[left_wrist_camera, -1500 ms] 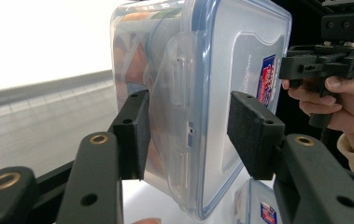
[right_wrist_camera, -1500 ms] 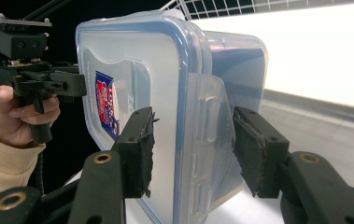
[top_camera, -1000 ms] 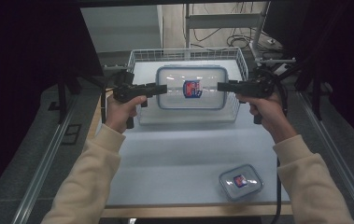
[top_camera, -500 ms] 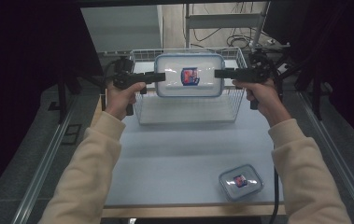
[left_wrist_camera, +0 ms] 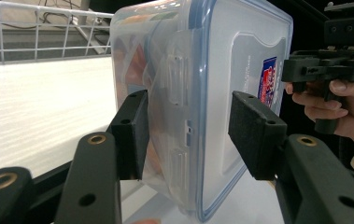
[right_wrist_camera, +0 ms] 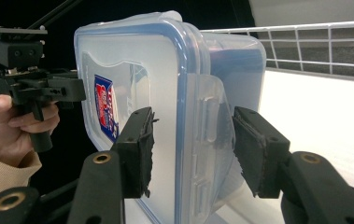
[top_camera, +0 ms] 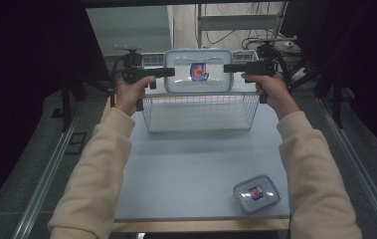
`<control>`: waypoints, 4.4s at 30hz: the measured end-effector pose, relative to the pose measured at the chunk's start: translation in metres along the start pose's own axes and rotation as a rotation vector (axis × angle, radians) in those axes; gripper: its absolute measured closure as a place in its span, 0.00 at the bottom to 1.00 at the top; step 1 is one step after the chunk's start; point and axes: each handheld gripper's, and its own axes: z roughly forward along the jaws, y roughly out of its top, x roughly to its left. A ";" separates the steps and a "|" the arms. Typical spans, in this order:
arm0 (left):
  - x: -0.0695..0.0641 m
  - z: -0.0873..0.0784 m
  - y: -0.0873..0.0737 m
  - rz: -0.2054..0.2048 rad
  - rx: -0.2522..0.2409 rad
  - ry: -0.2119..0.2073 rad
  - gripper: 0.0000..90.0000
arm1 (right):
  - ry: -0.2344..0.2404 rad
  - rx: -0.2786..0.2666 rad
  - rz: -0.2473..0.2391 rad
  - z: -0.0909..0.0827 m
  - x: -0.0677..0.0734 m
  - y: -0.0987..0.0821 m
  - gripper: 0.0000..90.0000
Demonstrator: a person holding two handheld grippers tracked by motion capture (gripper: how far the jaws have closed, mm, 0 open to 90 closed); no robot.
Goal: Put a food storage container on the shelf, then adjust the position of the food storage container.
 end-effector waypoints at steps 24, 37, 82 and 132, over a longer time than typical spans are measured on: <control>0.021 0.017 0.010 -0.158 -0.014 0.008 0.50 | -0.055 -0.030 0.134 0.019 -0.016 0.012 0.52; 0.026 0.030 0.009 -0.174 -0.019 0.081 0.33 | -0.157 -0.079 0.173 0.028 -0.016 0.007 0.47; -0.028 -0.033 -0.107 0.028 0.005 -0.042 0.31 | -0.012 -0.052 -0.009 -0.061 0.006 -0.116 0.44; -0.029 -0.028 -0.229 0.024 0.159 0.013 0.30 | -0.114 0.121 -0.142 -0.097 0.030 -0.239 0.43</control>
